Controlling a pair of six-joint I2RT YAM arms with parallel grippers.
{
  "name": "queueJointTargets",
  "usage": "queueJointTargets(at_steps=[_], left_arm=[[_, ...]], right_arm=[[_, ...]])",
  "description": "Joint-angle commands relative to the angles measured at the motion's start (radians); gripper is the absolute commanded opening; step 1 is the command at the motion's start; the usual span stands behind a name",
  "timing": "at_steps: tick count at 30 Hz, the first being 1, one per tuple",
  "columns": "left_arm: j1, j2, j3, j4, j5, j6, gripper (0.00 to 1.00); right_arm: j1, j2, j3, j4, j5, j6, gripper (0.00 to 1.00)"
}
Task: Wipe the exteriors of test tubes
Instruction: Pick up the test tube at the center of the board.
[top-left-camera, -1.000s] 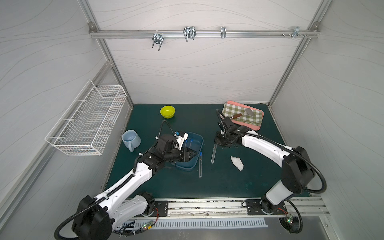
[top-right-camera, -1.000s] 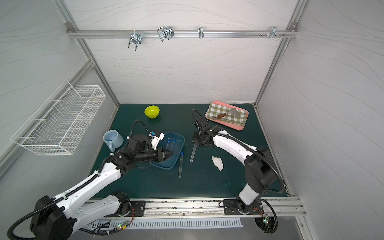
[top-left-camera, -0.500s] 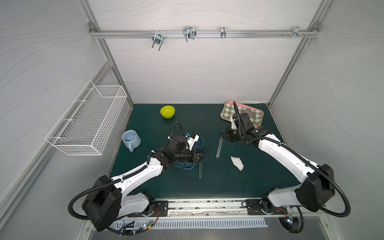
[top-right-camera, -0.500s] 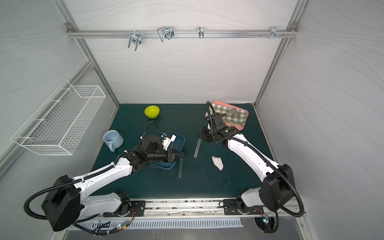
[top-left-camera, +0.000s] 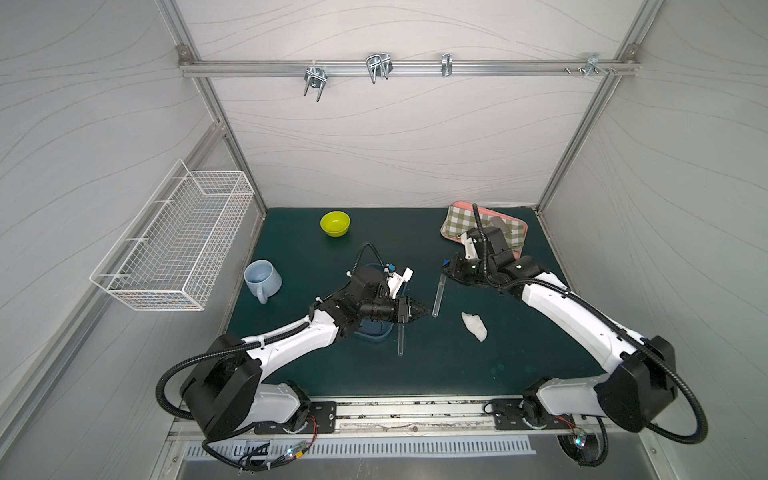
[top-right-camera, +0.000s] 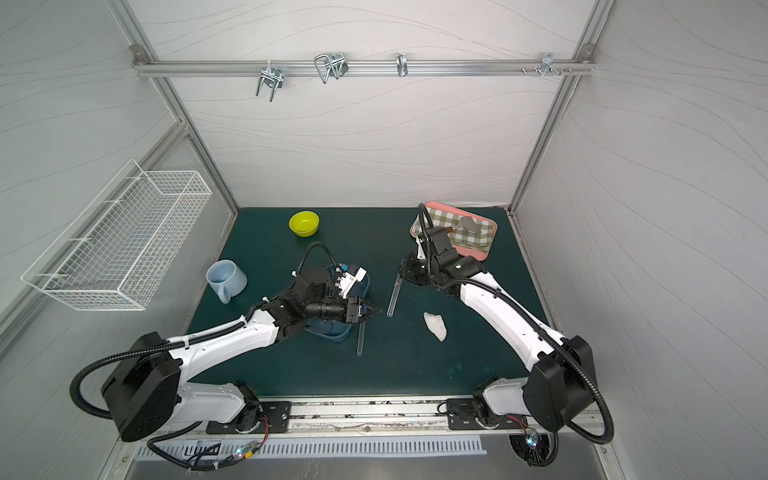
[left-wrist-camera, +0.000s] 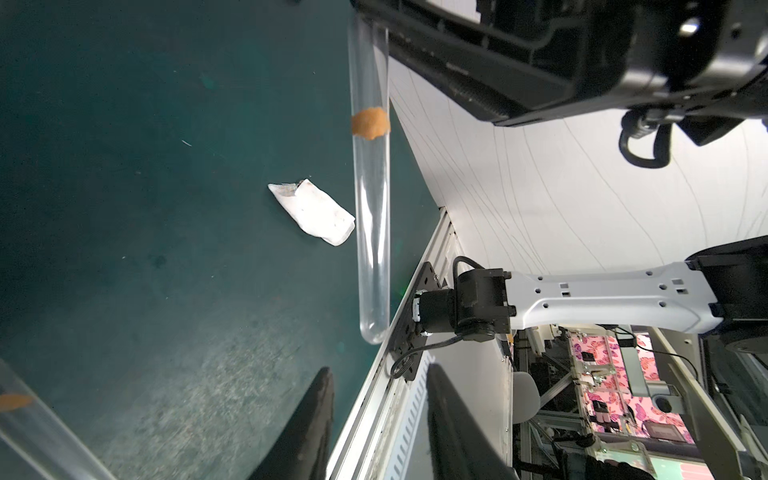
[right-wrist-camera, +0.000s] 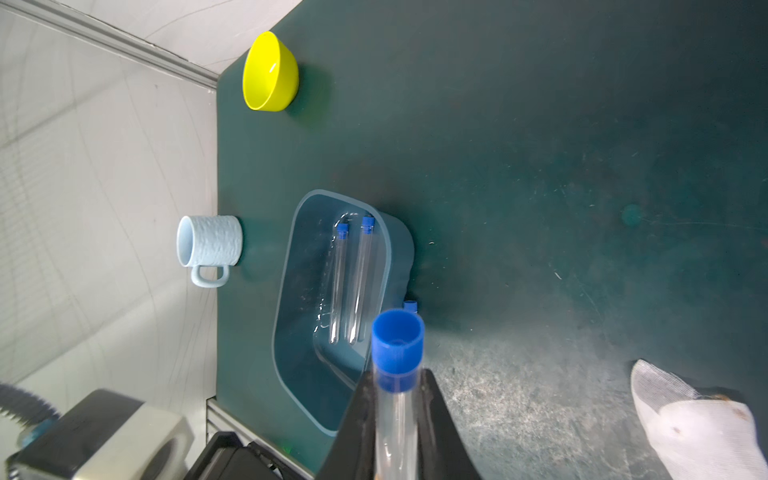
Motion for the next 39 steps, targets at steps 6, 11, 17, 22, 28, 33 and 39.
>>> queueJointTargets(at_steps=[6, 11, 17, 22, 28, 33, 39], left_arm=[[-0.014, 0.071, 0.064, 0.146, 0.067, -0.058, 0.39], [-0.030, 0.107, 0.090, 0.174, 0.071, -0.074, 0.36], [-0.059, 0.149, 0.119, 0.186, 0.081, -0.076, 0.30], [-0.065, 0.161, 0.116, 0.187, 0.079, -0.087, 0.16], [-0.065, 0.155, 0.101, 0.188, 0.046, -0.097, 0.03], [-0.064, 0.130, 0.077, 0.178, 0.009, -0.087, 0.01], [-0.044, 0.067, 0.049, 0.098, -0.027, -0.035, 0.01]], right_arm=[[-0.001, -0.066, -0.020, 0.058, -0.036, 0.034, 0.14], [0.009, -0.092, -0.049, 0.081, -0.027, 0.051, 0.14], [0.022, -0.114, -0.064, 0.095, -0.012, 0.065, 0.14], [0.026, -0.127, -0.064, 0.097, 0.000, 0.067, 0.14], [0.041, -0.132, -0.064, 0.096, 0.010, 0.069, 0.17], [0.039, -0.162, -0.043, 0.021, 0.084, 0.050, 0.66], [-0.116, -0.248, -0.034, -0.143, 0.091, -0.029, 0.73]])
